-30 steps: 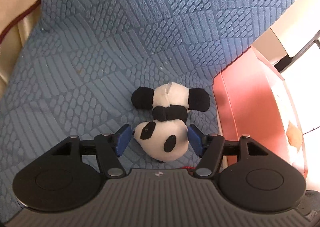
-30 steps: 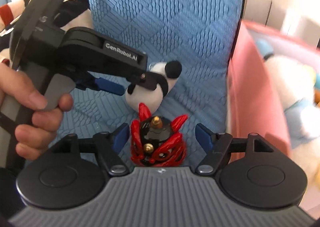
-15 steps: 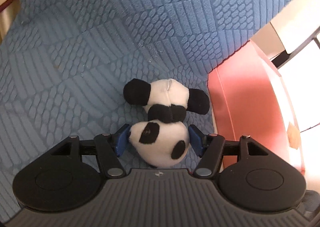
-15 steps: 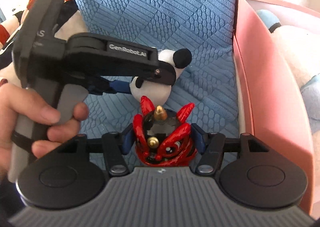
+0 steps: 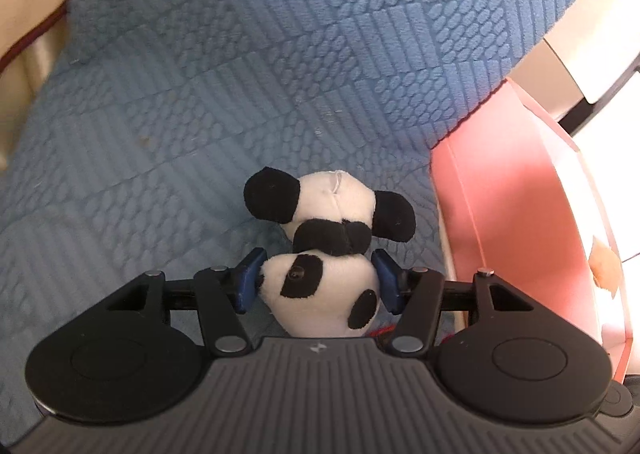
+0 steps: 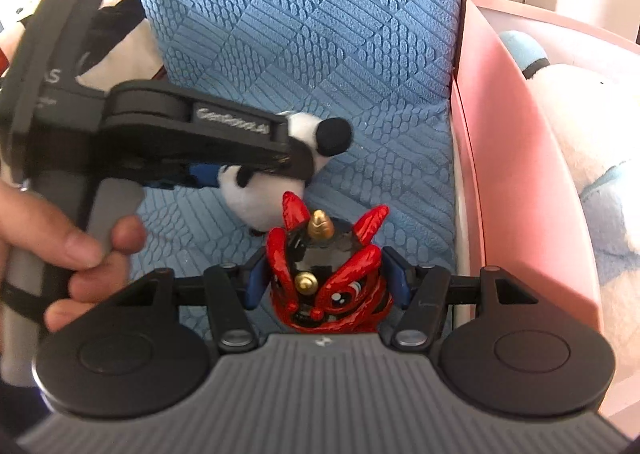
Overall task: Organize objects
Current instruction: 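Lift the panda with the left tool while the right tool lifts the red lion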
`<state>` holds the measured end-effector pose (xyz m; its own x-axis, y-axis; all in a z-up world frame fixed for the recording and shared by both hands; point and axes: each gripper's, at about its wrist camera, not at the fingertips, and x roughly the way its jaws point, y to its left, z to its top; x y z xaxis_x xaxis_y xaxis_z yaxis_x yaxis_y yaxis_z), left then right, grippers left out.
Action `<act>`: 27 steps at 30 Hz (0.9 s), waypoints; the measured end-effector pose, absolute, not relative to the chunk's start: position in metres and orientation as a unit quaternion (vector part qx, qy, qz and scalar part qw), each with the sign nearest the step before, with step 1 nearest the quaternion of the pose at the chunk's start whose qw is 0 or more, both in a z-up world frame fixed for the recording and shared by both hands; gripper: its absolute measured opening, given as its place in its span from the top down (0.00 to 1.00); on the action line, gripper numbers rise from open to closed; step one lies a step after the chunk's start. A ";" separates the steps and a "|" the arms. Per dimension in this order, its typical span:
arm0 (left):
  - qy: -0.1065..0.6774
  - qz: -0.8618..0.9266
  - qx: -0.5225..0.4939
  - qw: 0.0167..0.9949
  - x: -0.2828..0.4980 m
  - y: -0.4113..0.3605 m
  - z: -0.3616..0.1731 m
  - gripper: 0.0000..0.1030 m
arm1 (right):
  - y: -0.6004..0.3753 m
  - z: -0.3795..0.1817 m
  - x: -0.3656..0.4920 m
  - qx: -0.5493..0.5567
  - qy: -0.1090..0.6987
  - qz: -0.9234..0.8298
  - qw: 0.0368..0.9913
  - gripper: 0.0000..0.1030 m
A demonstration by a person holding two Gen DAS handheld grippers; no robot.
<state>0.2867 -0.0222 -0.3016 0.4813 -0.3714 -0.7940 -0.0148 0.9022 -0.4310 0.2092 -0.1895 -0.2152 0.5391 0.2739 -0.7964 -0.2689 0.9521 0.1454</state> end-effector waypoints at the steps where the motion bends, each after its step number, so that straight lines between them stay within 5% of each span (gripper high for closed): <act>1: 0.498 -0.102 -0.196 0.839 0.281 -0.019 -0.299 0.39 | -0.189 -0.215 0.206 0.002 0.453 0.155 0.878 0.40; 27: 0.476 -0.039 -0.243 0.844 0.165 0.018 -0.259 0.40 | -0.204 -0.189 0.166 -0.001 0.434 0.168 0.885 0.40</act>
